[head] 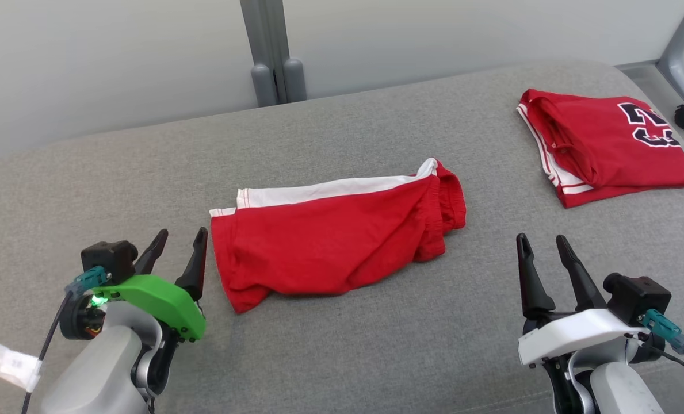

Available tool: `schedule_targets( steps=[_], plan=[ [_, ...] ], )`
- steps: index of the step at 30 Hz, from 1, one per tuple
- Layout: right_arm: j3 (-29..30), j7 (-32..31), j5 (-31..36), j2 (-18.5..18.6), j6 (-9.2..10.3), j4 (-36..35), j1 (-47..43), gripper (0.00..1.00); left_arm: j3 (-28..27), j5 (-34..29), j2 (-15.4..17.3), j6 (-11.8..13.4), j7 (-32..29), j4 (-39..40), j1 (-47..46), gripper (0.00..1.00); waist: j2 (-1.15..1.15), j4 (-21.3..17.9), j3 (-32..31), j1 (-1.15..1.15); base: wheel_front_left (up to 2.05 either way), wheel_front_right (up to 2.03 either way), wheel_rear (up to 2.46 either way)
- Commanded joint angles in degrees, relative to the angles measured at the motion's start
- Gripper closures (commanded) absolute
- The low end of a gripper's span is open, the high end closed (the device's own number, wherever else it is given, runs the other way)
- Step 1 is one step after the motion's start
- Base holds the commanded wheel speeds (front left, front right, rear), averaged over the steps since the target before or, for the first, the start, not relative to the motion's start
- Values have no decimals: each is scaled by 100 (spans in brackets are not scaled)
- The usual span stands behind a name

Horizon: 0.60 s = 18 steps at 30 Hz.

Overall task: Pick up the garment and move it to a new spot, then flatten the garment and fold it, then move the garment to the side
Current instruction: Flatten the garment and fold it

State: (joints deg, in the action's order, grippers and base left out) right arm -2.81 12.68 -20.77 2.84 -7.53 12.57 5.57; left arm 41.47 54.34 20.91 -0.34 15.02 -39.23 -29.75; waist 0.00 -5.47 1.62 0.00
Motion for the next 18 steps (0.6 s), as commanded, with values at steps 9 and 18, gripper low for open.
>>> schedule_targets(
  steps=[9, 18],
  plan=[
    [169, -28, 156, 14, 11, -148, -230, 0, -1689, -1518, -55, 220, 14, 1320, 1267, 0, 0, 380, -353, 0, 0, 0, 0],
    [213, -68, 251, 14, 11, -252, -430, 0, -2924, -2509, -355, 172, 14, 2363, 2445, 0, 0, 527, -506, 0, 0, 0, 0]
  ],
)
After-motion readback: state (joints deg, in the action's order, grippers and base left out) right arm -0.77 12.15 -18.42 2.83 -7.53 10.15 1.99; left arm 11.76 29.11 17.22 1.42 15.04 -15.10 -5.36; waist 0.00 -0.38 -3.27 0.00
